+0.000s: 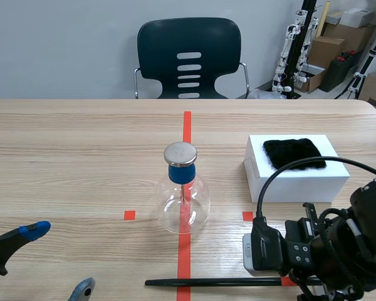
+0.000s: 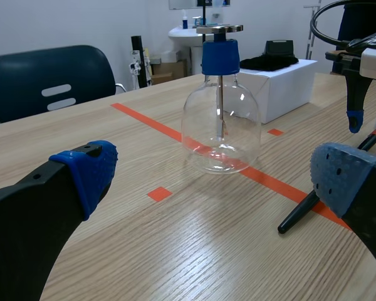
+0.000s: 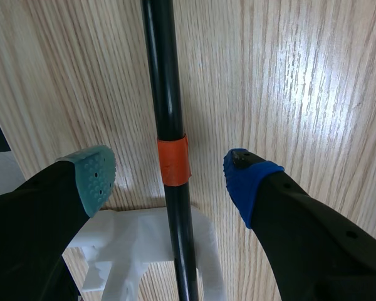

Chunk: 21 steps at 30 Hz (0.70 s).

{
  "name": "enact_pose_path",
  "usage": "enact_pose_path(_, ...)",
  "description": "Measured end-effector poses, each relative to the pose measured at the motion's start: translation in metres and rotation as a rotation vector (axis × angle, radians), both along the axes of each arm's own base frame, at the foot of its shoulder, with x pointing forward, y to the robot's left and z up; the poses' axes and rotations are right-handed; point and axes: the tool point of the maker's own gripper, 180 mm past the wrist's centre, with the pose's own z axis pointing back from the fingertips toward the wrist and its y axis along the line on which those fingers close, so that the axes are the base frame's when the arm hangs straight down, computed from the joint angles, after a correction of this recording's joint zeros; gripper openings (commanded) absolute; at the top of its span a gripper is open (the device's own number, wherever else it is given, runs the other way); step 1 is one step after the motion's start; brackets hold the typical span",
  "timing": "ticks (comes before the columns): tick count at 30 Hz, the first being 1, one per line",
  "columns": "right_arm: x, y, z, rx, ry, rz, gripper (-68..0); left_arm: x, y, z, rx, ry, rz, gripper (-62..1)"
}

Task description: Do the electroscope experiment. pick up the black charging rod

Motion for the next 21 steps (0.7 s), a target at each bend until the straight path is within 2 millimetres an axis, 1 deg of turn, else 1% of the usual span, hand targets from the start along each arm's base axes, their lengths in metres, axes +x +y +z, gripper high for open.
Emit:
enact_pose_path(4,0.0,0.0,0.0,0.0,0.0,0.0,-31.1,0.0,0.0,0.0,0.0,0.0,0.0,1.4)
enact_pose_path(5,0.0,0.0,0.0,0.0,0.0,0.0,-32.2,0.0,0.0,0.0001,0.0,0.0,0.0,1.4)
enact_pose_path(10,0.0,0.0007,0.0002,0.004,0.0,0.0,-42.4,-0.0039,0.0033,0.0077,-0.039,-0.034,0.002,1.4)
enact_pose_path(14,0.0,0.0007,0.0002,0.004,0.0,0.0,-50.5,-0.0064,0.0055,0.0038,-0.037,-0.02,0.008,1.4)
enact_pose_path(21,0.0,0.0009,0.0002,0.005,0.0,0.0,-62.9,-0.0062,0.0054,0.0034,-0.035,-0.018,0.008,1.4)
